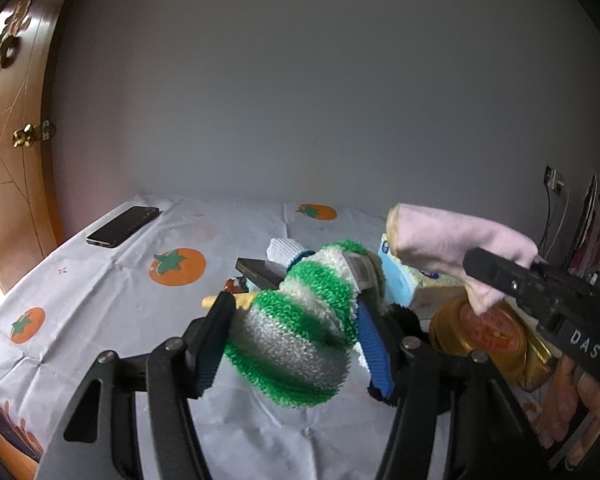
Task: Organize soft objects
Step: 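Grasp the green-and-white striped scrubber with the left tool while the right tool holds the pink cloth, then carry the striped scrubber and pink cloth with both tools over the gold tray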
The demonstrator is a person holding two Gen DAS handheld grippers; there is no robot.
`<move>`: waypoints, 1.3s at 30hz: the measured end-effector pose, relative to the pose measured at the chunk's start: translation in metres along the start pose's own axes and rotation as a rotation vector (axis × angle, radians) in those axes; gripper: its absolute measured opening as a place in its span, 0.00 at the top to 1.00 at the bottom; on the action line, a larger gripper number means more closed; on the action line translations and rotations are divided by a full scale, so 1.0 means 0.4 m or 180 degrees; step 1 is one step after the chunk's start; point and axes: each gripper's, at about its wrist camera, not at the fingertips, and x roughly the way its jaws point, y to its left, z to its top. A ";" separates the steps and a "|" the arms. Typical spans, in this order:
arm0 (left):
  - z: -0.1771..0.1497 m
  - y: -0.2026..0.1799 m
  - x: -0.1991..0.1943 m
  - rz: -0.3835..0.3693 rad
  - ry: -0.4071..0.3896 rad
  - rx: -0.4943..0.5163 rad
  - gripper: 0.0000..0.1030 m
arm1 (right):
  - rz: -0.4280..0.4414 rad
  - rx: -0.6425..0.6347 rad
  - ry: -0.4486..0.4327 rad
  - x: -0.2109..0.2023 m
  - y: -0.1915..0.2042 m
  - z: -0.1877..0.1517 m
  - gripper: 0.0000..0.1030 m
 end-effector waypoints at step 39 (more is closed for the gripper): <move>0.034 -0.092 -0.030 0.0162 -0.0152 0.0167 0.42 | -0.0018 0.0098 -0.0259 -0.041 -0.019 0.006 0.86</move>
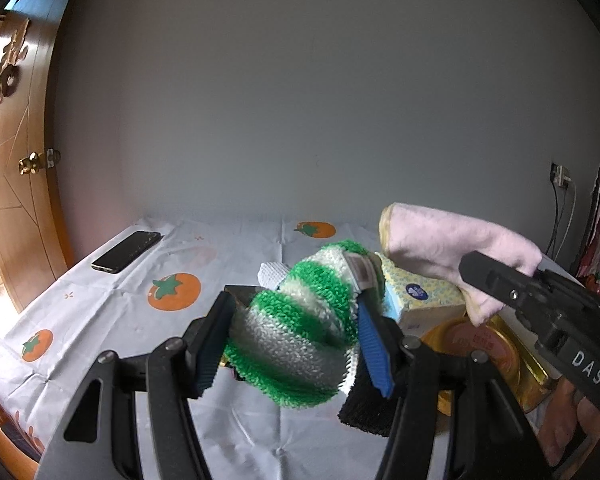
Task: Organize soft objects
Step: 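Carry the striped scrubber and pink cloth with both tools over the gold tray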
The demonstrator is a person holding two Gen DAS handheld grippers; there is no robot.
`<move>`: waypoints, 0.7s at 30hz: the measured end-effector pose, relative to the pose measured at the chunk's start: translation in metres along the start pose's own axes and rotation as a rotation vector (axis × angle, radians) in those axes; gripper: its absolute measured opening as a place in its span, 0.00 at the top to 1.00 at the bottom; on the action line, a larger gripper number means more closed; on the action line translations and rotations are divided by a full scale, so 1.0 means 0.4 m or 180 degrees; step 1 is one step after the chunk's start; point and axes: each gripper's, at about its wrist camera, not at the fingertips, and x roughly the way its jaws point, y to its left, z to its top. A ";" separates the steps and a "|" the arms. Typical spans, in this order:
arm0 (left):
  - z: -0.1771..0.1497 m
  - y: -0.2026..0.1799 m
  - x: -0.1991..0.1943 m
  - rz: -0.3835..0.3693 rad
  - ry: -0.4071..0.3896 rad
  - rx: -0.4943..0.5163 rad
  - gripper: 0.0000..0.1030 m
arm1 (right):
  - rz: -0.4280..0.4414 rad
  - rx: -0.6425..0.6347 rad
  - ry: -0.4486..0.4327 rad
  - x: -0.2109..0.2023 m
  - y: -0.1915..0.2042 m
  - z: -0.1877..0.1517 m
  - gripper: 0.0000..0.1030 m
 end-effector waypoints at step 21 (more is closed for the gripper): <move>0.014 -0.008 0.002 -0.0004 -0.0062 -0.0036 0.42 | -0.0027 0.0028 -0.0056 -0.007 -0.011 0.001 0.86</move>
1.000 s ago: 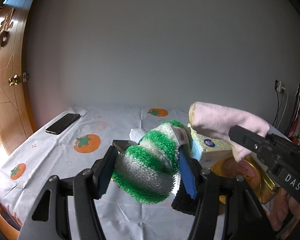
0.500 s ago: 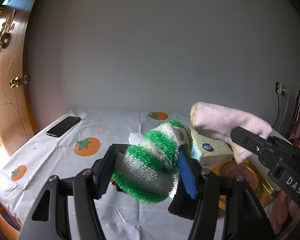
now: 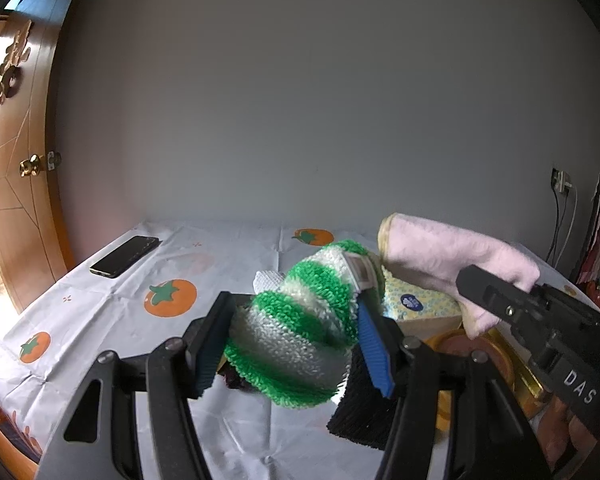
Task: Organize soft objects
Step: 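Carry the striped scrubber and pink cloth with both tools over the gold tray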
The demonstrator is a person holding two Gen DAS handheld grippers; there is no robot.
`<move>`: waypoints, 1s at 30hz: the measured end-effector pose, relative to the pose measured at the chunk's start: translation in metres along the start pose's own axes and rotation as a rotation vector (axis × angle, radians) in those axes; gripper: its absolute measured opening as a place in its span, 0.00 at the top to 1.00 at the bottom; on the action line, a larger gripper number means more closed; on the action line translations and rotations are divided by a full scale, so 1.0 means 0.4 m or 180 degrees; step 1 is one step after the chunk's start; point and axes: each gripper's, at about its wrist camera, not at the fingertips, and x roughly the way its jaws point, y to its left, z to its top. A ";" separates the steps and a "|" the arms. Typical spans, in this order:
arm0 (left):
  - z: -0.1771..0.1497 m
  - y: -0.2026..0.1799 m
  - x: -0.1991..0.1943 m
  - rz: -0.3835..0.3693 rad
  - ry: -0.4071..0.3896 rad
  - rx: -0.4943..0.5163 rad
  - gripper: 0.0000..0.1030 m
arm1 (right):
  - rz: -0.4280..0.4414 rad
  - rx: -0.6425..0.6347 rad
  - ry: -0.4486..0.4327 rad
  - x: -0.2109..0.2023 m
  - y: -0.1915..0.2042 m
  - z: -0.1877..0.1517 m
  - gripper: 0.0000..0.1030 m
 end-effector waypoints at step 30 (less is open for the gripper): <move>0.065 -0.251 0.077 -0.0456 0.0109 0.0290 0.42 | -0.0699 0.0446 -0.0217 -0.137 -0.238 -0.007 0.86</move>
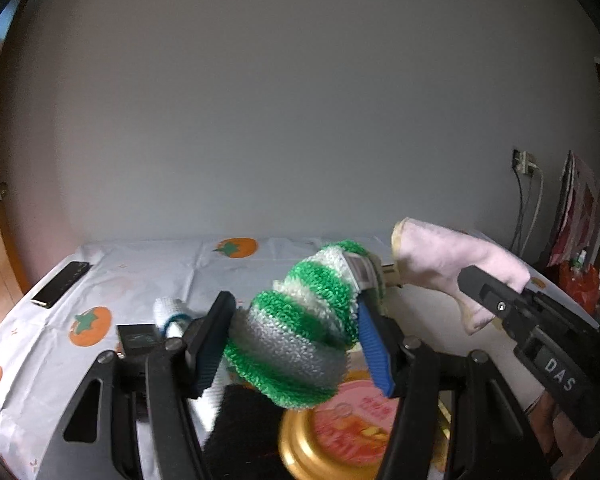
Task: Organize soft objects
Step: 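Carry the striped scrubber and pink cloth with both tools over the gold tray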
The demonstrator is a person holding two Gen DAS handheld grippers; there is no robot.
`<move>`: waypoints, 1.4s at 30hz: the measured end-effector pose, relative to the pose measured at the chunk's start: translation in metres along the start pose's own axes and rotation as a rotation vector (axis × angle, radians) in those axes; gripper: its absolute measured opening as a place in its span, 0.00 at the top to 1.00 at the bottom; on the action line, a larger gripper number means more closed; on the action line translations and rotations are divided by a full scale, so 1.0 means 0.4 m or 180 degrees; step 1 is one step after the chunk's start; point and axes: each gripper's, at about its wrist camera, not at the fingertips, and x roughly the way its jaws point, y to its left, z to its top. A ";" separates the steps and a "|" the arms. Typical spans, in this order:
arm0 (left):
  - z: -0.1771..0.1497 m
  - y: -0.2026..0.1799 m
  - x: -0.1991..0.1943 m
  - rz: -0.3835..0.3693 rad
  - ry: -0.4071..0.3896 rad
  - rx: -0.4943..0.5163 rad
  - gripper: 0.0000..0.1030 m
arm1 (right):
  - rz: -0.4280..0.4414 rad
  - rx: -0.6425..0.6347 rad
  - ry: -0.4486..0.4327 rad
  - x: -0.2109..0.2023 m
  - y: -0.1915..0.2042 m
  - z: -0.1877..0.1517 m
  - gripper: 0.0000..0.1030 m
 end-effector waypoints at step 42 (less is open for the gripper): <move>-0.022 -0.304 0.200 -0.0328 0.0748 0.0395 0.41 | -0.0852 0.0388 0.0346 -0.044 -0.260 -0.028 0.86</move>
